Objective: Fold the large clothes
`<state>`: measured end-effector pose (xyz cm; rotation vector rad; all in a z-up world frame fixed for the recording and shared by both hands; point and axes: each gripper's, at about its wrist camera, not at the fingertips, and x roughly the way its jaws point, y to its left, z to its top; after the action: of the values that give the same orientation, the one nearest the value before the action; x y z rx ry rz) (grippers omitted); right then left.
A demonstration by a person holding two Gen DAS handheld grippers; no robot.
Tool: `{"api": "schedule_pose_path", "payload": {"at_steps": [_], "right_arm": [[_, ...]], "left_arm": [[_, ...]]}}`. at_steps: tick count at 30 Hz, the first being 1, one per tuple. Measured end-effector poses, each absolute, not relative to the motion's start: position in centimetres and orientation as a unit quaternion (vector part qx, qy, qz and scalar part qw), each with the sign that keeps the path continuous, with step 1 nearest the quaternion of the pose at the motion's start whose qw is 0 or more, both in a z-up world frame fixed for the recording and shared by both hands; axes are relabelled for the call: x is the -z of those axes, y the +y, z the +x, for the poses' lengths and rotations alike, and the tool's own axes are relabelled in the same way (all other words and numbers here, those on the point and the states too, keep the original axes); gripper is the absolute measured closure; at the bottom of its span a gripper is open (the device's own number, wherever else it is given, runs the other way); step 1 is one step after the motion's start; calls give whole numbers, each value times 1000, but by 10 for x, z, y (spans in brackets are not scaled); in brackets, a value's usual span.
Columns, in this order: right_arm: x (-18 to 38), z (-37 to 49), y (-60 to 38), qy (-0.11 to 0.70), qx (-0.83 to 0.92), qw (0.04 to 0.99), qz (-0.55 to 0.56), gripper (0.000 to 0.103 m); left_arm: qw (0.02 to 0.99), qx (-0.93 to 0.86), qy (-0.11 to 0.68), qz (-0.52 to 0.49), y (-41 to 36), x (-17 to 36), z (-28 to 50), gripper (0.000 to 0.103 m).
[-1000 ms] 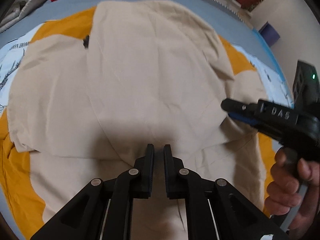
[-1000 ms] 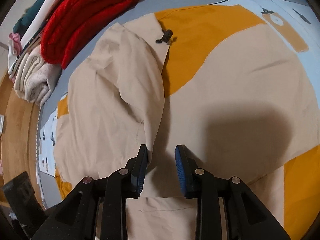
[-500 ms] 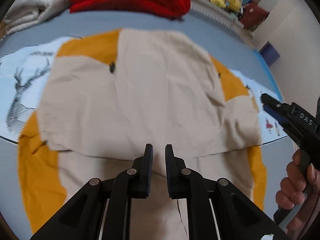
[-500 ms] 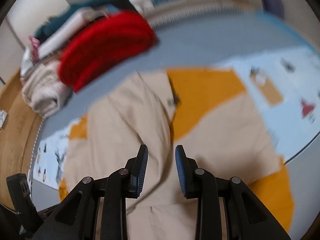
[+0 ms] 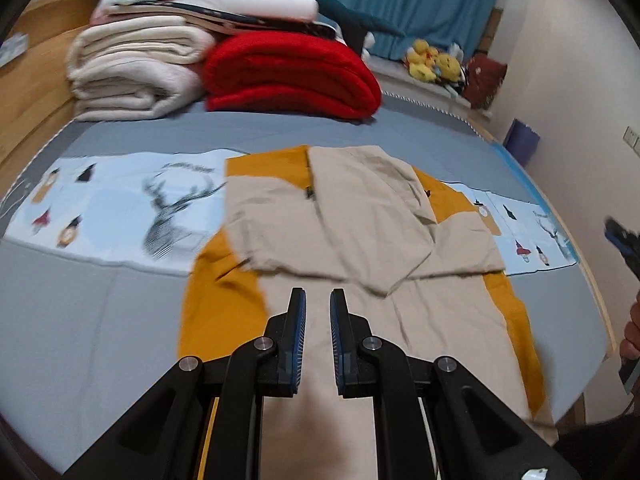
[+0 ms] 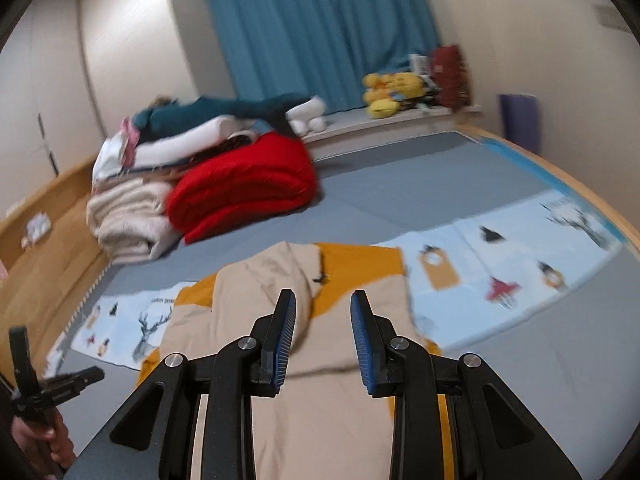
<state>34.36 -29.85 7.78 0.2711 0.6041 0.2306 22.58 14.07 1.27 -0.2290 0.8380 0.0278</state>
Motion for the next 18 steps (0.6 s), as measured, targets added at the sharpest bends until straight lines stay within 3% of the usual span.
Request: {"api": "schedule_pose_path", "payload": {"at_steps": [9, 13, 18], "right_arm": [[-56, 192, -388, 331, -68, 935, 108, 73], [-19, 156, -401, 362, -57, 925, 95, 73], [26, 170, -404, 438, -77, 890, 105, 73]], "left_arm": [[884, -40, 438, -157, 185, 14, 74, 93], [869, -43, 458, -184, 194, 32, 69, 93], [816, -72, 525, -232, 208, 77, 85, 93]]}}
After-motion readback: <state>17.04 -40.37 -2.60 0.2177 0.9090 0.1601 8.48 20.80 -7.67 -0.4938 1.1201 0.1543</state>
